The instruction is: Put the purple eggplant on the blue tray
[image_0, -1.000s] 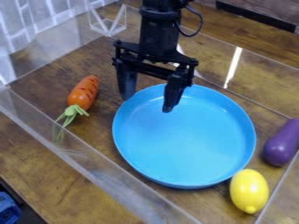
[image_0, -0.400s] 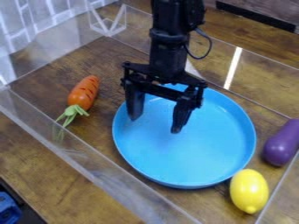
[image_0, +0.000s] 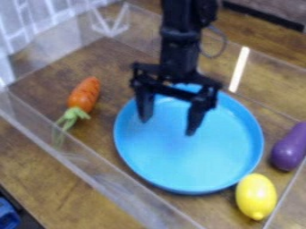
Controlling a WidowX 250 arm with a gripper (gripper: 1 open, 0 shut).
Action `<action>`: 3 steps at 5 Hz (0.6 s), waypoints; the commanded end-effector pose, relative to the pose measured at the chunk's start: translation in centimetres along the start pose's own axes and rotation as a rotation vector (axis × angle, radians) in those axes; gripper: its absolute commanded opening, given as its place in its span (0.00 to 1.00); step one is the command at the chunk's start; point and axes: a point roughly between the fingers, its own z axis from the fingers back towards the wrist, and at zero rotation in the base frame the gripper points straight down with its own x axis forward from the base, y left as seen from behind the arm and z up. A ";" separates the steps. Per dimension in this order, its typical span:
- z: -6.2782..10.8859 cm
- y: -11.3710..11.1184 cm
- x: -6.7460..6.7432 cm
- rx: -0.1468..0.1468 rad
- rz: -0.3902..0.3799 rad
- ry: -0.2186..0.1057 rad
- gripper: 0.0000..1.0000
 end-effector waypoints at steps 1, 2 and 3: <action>2.7 -3.8 1.0 -0.031 -0.022 -0.069 1.00; 3.4 -7.4 1.1 -0.045 -0.095 -0.088 1.00; 3.8 -11.0 1.2 -0.057 -0.153 -0.103 1.00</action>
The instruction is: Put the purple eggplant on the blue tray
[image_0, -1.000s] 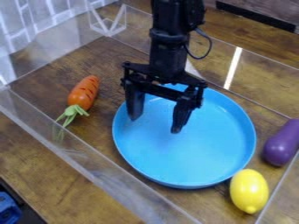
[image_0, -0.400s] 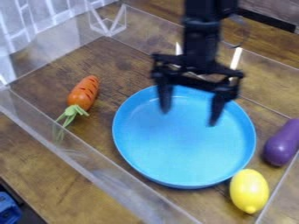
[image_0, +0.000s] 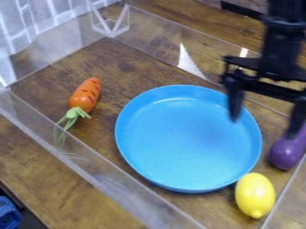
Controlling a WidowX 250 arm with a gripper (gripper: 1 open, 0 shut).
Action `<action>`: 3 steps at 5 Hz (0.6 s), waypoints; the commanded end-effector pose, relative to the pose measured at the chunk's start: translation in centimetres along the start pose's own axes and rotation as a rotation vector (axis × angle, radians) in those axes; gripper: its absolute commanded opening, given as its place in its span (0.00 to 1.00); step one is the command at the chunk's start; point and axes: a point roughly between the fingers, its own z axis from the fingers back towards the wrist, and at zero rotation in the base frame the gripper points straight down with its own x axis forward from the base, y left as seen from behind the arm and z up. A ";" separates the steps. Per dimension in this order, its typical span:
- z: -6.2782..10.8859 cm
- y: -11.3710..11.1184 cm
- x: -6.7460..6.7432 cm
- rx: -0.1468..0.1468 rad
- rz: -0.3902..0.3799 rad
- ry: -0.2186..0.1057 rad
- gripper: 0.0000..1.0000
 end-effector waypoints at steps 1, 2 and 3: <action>1.5 -2.7 0.6 -0.035 -0.005 -0.071 1.00; 0.2 -2.8 1.0 -0.036 0.003 -0.065 1.00; -1.3 -3.0 1.5 -0.036 0.014 -0.059 1.00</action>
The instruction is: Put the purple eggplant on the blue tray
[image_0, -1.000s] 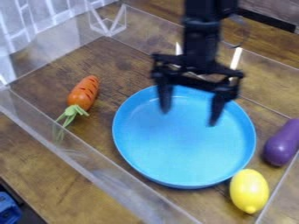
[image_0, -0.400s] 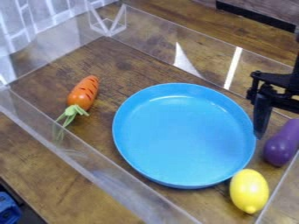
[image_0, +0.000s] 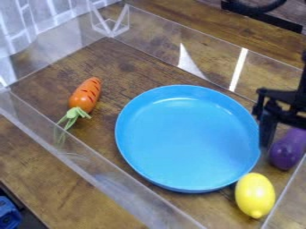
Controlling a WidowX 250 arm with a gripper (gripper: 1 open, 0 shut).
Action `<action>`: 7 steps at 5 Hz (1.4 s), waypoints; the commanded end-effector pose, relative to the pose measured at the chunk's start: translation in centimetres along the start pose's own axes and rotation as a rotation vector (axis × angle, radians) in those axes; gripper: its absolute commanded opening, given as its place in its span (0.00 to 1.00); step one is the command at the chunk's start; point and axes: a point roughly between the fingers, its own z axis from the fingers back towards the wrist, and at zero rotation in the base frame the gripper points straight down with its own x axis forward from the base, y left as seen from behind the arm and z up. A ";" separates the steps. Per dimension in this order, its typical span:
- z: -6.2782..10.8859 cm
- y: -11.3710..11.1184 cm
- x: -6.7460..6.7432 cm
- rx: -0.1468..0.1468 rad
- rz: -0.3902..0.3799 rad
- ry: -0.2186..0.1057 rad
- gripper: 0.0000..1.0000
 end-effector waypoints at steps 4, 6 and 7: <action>-1.2 0.6 1.7 -0.003 -0.028 -0.045 1.00; -1.9 0.8 2.4 -0.005 0.071 -0.056 0.00; -1.4 -0.1 2.1 -0.026 0.145 -0.063 0.00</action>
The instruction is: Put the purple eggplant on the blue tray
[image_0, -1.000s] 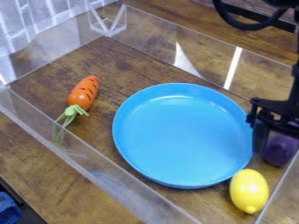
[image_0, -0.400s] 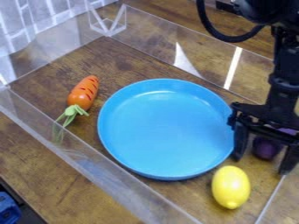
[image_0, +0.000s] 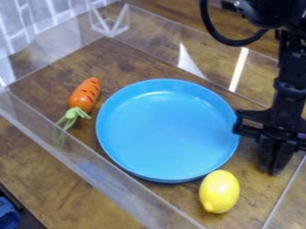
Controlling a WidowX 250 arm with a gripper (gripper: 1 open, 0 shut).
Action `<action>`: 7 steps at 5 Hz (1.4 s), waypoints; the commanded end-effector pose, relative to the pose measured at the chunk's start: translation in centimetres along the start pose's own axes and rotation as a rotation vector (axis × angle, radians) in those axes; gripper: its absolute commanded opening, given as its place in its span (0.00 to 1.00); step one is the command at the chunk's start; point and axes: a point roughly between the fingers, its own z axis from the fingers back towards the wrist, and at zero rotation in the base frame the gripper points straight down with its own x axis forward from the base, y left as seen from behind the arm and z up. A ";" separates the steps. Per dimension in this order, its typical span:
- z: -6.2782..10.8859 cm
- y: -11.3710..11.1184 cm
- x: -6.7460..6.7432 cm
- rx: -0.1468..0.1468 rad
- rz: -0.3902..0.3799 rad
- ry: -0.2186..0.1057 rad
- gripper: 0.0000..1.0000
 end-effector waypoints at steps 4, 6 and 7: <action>3.9 -1.7 -1.6 -0.111 -0.144 -0.037 0.00; 4.3 -0.8 -1.8 -0.153 -0.197 -0.025 1.00; 4.8 -0.9 -2.3 -0.172 -0.258 -0.013 0.00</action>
